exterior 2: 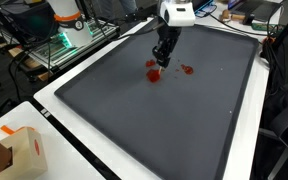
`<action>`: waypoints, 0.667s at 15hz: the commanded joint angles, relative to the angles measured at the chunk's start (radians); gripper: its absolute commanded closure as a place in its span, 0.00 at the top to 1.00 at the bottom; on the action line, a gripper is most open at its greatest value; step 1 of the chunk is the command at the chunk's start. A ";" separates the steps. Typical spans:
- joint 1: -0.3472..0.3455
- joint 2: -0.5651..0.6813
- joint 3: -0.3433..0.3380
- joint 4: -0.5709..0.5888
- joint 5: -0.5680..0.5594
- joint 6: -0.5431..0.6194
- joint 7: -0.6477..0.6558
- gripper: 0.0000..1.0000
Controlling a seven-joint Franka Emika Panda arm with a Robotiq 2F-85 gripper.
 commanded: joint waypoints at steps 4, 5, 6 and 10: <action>-0.009 0.000 0.002 0.019 0.036 -0.043 -0.018 0.03; -0.010 -0.012 0.002 0.018 0.039 -0.046 -0.019 0.03; -0.011 -0.018 0.002 0.018 0.040 -0.047 -0.019 0.03; -0.015 -0.061 0.003 0.016 0.051 -0.049 -0.028 0.03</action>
